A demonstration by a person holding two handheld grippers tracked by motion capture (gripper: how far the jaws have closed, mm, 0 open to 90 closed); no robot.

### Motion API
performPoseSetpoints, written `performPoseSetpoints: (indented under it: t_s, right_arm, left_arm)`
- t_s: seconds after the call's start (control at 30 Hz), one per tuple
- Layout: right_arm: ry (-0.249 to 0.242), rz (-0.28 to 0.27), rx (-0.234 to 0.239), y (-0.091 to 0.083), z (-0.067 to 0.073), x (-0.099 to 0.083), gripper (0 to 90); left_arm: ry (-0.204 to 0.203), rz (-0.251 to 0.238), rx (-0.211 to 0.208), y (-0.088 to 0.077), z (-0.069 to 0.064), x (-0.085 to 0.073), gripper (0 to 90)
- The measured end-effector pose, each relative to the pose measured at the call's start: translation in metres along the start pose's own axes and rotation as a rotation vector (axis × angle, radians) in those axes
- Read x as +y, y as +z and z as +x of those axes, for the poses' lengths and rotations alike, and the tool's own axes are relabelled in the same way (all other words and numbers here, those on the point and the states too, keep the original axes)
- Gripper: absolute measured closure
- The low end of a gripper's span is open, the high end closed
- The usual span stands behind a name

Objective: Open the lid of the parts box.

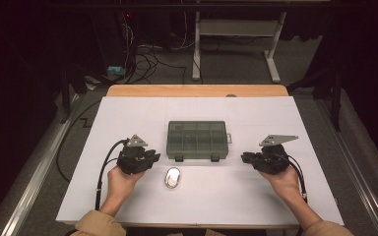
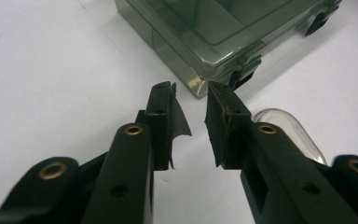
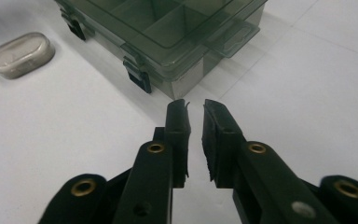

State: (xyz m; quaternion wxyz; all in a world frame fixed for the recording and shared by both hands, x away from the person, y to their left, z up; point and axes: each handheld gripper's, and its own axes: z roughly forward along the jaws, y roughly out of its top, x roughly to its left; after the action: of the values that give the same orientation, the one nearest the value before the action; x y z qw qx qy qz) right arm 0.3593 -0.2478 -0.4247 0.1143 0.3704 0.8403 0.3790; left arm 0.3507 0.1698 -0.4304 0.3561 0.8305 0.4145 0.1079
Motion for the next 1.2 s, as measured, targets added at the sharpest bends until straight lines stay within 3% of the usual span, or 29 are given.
performPoseSetpoints:
  t_s: [0.17,0.3,0.43,0.87,1.2]
  right_arm:
    - [-0.013,0.045,0.007,0.009,0.001,0.007,87.1]
    - [-0.034,0.096,0.006,0.022,0.004,0.012,90.0]
    - [-0.048,0.116,0.006,0.029,0.007,0.018,90.0]
    - [-0.065,0.155,-0.001,0.043,0.011,0.027,90.0]
    - [-0.052,0.143,0.016,0.043,0.011,0.027,90.0]
  left_arm:
    - [0.004,0.05,-0.004,0.006,0.002,0.006,77.2]
    - [0.026,0.098,0.023,0.013,-0.001,0.01,81.5]
    - [0.041,0.112,0.026,0.017,-0.003,0.012,83.1]
    - [0.054,0.128,0.021,0.027,-0.006,0.015,83.4]
    - [0.054,0.12,0.011,0.029,-0.007,0.016,83.2]
